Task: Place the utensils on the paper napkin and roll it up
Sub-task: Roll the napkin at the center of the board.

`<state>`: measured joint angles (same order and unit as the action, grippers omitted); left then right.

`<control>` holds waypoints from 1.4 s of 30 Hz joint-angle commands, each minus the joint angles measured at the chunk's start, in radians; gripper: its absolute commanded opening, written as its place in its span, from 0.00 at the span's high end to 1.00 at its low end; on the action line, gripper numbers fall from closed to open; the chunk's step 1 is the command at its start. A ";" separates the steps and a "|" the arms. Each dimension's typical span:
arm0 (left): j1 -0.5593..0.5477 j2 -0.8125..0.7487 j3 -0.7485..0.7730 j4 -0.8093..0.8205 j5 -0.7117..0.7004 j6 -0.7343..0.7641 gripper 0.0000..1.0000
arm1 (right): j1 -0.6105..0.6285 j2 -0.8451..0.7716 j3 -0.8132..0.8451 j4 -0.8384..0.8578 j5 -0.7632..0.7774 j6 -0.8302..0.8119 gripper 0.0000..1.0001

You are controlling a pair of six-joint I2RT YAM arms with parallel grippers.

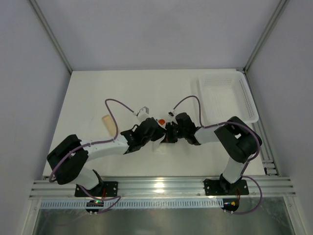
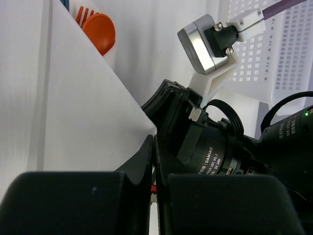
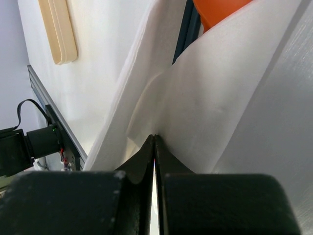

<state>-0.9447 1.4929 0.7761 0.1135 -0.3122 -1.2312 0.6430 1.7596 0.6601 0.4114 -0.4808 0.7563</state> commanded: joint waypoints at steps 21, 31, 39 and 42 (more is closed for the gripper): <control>-0.023 -0.102 -0.075 -0.103 -0.031 -0.033 1.00 | 0.010 -0.135 0.021 -0.158 0.082 -0.101 0.96; -0.025 -0.135 -0.095 -0.133 -0.050 -0.042 1.00 | -0.012 -0.213 0.039 -0.255 0.114 -0.138 0.96; -0.025 -0.114 -0.075 -0.120 -0.027 -0.034 1.00 | -0.026 -0.273 0.004 -0.327 0.185 -0.193 0.96; -0.025 -0.105 -0.066 -0.120 -0.021 -0.033 1.00 | -0.028 -0.266 -0.008 -0.321 0.173 -0.195 0.96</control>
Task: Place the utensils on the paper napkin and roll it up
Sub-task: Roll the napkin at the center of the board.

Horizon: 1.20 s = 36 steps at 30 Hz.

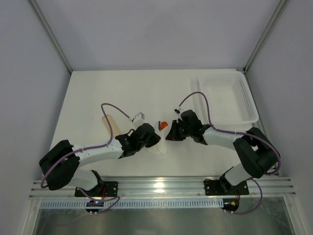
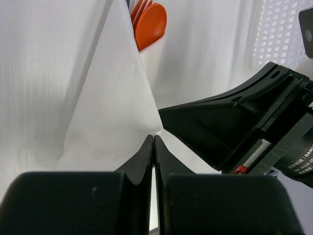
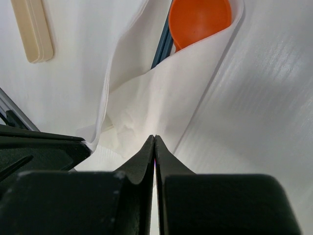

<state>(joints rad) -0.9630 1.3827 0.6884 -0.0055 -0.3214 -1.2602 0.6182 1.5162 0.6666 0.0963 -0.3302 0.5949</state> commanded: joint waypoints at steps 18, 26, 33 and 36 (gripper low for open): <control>-0.006 0.015 0.063 -0.013 -0.015 0.013 1.00 | -0.006 0.022 -0.088 0.206 -0.104 0.013 0.96; -0.006 0.036 0.091 -0.014 -0.015 0.013 1.00 | -0.021 0.055 -0.096 0.286 -0.182 0.048 0.96; -0.006 0.062 0.140 -0.028 -0.004 0.022 1.00 | -0.023 0.156 -0.101 0.433 -0.283 0.118 0.96; -0.006 0.075 0.151 -0.027 0.002 0.022 1.00 | -0.021 0.188 -0.105 0.445 -0.282 0.118 0.96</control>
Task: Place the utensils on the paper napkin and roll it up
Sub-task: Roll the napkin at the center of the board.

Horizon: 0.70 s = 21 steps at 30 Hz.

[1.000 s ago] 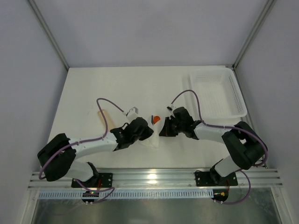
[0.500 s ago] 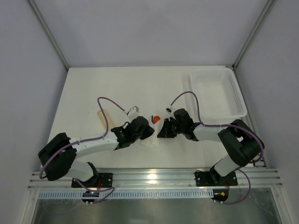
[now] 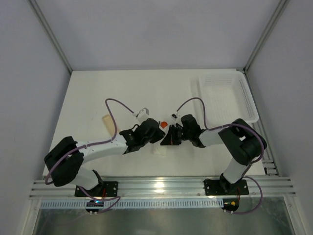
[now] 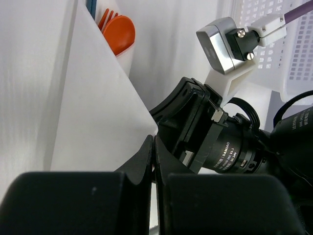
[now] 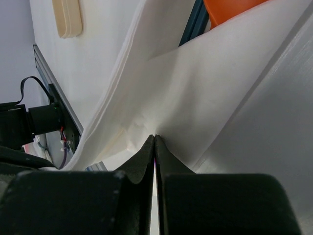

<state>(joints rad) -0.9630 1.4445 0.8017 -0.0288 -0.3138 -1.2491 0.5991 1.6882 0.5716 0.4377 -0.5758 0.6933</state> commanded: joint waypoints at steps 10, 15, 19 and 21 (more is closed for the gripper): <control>-0.006 0.059 0.057 0.024 0.024 0.010 1.00 | -0.004 0.067 -0.019 0.098 0.002 0.022 0.96; -0.019 0.097 0.090 0.024 0.030 0.010 1.00 | -0.004 0.076 -0.021 0.078 0.019 0.014 0.96; -0.025 0.122 0.106 0.058 0.016 0.005 1.00 | -0.002 0.074 -0.019 0.064 0.030 0.014 0.96; -0.026 0.135 0.106 0.066 0.015 -0.001 1.00 | -0.002 0.074 -0.019 0.052 0.039 0.014 0.96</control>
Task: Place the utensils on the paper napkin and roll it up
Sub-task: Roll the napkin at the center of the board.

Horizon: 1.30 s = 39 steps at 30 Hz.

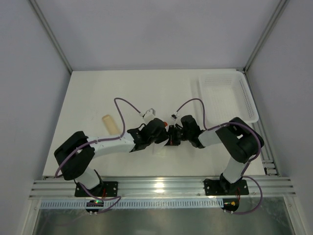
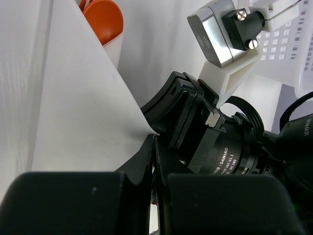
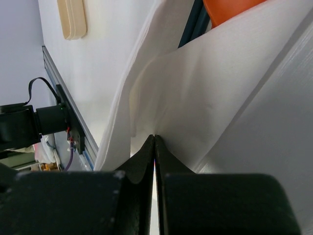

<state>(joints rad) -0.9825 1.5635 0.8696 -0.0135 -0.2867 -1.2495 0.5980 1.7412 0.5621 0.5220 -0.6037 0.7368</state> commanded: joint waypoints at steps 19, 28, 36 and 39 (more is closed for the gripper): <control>-0.030 0.024 0.000 0.113 -0.043 -0.034 1.00 | -0.001 0.037 0.044 -0.099 0.081 -0.059 0.96; -0.050 -0.086 -0.076 0.050 -0.199 -0.042 1.00 | 0.031 0.099 0.125 -0.149 0.065 -0.082 0.96; -0.074 -0.169 -0.138 0.024 -0.266 -0.044 1.00 | 0.063 0.127 0.183 -0.183 0.068 -0.089 0.96; -0.077 -0.166 -0.138 0.026 -0.256 -0.042 1.00 | 0.063 0.121 0.191 -0.192 0.076 -0.089 0.96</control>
<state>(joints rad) -1.0470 1.4189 0.7361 -0.0040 -0.5049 -1.2804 0.6529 1.8389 0.7414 0.3969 -0.6022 0.6964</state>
